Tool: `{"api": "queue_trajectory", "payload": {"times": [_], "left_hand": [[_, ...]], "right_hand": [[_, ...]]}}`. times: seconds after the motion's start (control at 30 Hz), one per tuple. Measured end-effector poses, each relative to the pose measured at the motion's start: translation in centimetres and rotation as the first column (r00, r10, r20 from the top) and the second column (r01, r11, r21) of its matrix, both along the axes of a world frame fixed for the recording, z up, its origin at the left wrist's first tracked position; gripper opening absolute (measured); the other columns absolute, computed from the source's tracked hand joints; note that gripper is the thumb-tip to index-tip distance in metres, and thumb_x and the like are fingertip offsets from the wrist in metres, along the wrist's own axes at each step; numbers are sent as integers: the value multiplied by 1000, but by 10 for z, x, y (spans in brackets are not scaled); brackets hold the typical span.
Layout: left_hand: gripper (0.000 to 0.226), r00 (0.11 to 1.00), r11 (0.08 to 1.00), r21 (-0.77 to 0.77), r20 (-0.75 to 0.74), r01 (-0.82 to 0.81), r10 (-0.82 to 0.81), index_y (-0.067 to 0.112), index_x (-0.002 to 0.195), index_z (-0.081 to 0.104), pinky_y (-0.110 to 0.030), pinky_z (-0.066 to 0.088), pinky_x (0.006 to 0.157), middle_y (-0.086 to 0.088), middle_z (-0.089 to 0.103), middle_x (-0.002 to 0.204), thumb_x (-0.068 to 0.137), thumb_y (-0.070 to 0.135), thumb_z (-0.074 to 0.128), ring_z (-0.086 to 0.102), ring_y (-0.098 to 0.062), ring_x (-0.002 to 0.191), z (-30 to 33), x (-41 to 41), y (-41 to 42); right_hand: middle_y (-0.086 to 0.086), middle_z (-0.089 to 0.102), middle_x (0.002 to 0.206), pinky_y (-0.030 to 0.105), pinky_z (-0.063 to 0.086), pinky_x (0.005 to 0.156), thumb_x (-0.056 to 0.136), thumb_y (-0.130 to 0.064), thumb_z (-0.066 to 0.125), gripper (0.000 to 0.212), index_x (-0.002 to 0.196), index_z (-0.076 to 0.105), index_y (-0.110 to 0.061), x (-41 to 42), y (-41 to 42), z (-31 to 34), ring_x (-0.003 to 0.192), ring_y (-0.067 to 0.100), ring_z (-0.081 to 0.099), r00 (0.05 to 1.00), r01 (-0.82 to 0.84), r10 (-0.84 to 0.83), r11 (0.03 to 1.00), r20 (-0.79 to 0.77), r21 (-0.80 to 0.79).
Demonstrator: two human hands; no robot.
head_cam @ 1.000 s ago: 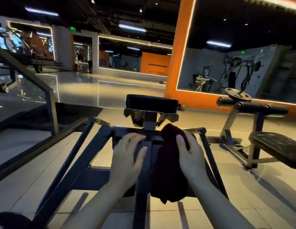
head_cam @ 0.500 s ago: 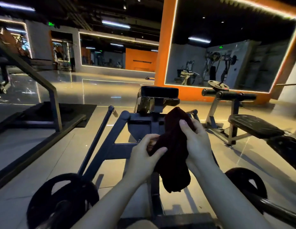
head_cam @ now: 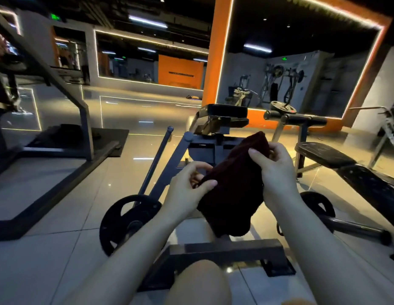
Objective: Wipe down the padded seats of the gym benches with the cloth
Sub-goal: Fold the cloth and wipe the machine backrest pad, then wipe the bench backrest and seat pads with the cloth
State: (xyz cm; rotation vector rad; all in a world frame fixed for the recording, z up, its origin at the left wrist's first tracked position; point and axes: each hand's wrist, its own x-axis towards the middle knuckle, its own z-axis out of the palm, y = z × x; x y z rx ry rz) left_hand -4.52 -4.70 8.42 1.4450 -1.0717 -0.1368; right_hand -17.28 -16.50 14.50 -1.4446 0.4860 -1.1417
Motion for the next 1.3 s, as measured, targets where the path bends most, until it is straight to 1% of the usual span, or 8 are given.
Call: {"api": "queue_trajectory", "payload": {"times": [0.2, 0.33, 0.47, 0.57, 0.63, 0.87, 1.03, 1.3], "left_hand": [[20, 948, 977, 70, 263, -204, 179, 30, 104, 62, -27, 50, 83, 20, 59, 90, 86, 25, 71, 59, -4, 89, 18, 20, 81], [24, 857, 947, 123, 472, -297, 207, 27, 112, 63, -39, 52, 87, 12, 61, 94, 89, 24, 68, 62, -15, 94, 28, 29, 132], [31, 787, 914, 170, 580, -368, 209, 24, 117, 64, -35, 51, 85, 6, 60, 107, 87, 24, 71, 62, -16, 92, 34, 46, 175], [23, 772, 893, 218, 606, -393, 192, 20, 109, 70, -19, 44, 76, 3, 59, 110, 86, 22, 71, 59, -11, 88, 34, 63, 201], [20, 743, 861, 242, 636, -447, 206, 18, 105, 72, -24, 44, 80, 1, 62, 109, 87, 26, 70, 58, -12, 90, 34, 73, 217], [18, 725, 783, 305, 642, -541, 251, 25, 104, 68, -46, 51, 85, -3, 66, 103, 91, 35, 61, 60, -24, 101, 31, 127, 260], [16, 726, 775, 314, 639, -548, 254, 26, 105, 67, -24, 42, 70, 8, 62, 96, 94, 32, 59, 56, -13, 95, 7, 192, 275], [16, 783, 713, 455, 584, -534, 214, 20, 107, 68, -36, 49, 85, 0, 66, 104, 92, 21, 63, 58, -18, 99, -24, 279, 315]], "right_hand": [[1, 57, 126, 46, 53, 92, 89, -8, 67, 54, 112, 54, -55, 1, 47, -9, 115, 22, 56, 989, -69, 35, 967, -140, -246], [-10, 66, 98, 50, 54, 89, 88, -12, 69, 27, 88, 68, -39, 11, 82, -19, 102, 17, 62, 970, -59, -38, 920, -239, -388], [-20, 62, 85, 26, 52, 78, 88, -23, 71, 12, 86, 66, -34, 21, 115, -22, 89, 2, 60, 931, -9, -212, 802, -298, -597], [-17, 60, 83, 11, 41, 67, 88, -31, 70, 9, 95, 71, -25, 27, 138, -23, 84, 3, 57, 887, -29, -314, 691, -337, -722], [-14, 59, 87, 9, 36, 66, 88, -37, 69, 16, 99, 69, -25, 31, 151, -22, 85, 4, 54, 865, -58, -339, 664, -369, -745], [-2, 66, 96, 31, 47, 77, 98, -17, 53, 24, 119, 65, -19, 71, 177, -32, 90, 16, 60, 773, -169, -384, 642, -505, -748], [8, 71, 99, 42, 50, 75, 101, -21, 47, 24, 115, 66, -18, 138, 179, -59, 94, 30, 63, 691, -231, -514, 510, -509, -829], [6, 49, 122, 31, 40, 71, 96, -18, 58, 17, 108, 69, -12, 246, 204, -84, 94, 21, 53, 670, -348, -471, 483, -574, -803]]}}
